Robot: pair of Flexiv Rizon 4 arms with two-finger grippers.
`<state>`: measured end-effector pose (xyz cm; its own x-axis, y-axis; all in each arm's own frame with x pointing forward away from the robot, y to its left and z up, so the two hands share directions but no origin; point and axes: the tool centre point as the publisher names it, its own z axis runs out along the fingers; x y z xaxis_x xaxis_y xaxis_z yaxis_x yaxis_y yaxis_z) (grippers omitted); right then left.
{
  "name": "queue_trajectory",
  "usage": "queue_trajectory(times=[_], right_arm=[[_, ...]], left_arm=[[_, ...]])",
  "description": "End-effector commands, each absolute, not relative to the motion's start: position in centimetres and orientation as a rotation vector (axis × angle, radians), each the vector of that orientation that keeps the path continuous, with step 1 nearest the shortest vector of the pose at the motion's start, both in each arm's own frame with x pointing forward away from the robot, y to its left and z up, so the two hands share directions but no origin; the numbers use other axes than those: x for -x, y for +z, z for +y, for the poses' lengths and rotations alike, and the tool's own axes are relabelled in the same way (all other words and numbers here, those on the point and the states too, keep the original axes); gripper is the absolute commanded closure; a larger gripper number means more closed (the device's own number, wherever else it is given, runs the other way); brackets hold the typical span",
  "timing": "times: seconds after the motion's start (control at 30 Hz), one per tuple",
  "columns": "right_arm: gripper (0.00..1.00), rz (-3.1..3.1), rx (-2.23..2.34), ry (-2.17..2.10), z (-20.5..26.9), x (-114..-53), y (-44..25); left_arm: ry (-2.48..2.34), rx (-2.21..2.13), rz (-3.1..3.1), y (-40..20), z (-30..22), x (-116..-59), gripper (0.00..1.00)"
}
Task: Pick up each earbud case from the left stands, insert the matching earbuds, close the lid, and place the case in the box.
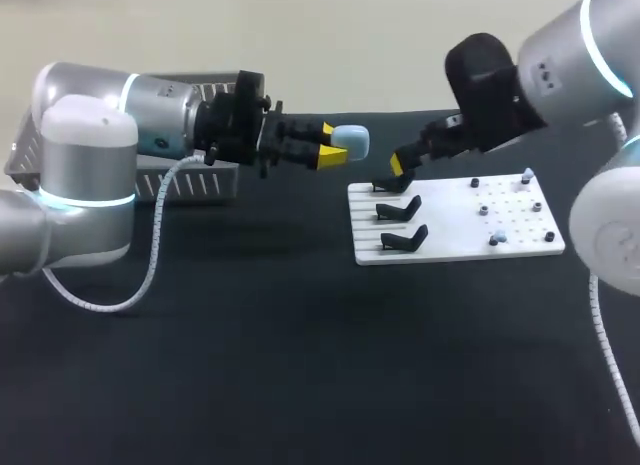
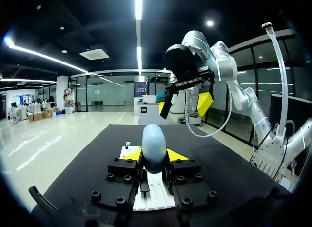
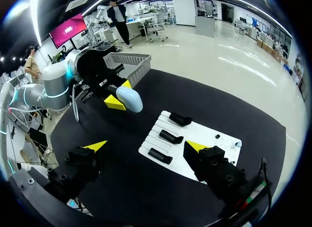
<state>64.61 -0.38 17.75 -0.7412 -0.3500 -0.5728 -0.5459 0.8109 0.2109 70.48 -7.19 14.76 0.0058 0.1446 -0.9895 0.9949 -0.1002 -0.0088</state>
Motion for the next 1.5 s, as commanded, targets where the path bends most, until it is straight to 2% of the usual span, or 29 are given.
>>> queue_trajectory(times=[0.03, 0.87, 1.5], right_arm=[[0.0, 2.492, 0.658, 0.422, 1.1, -65.8, 17.2], [0.0, 2.499, 0.724, 0.444, 3.9, -69.7, 16.8], [0.0, 2.531, 0.725, 0.424, 4.2, -70.9, 15.9]], left_arm=[[-1.206, -1.386, 1.267, 14.7, -7.2, -70.3, 1.0], [-1.206, -1.386, 1.267, 14.7, -7.2, -70.3, 1.0], [-1.206, -1.386, 1.267, 14.7, -7.2, -70.3, 1.0]])
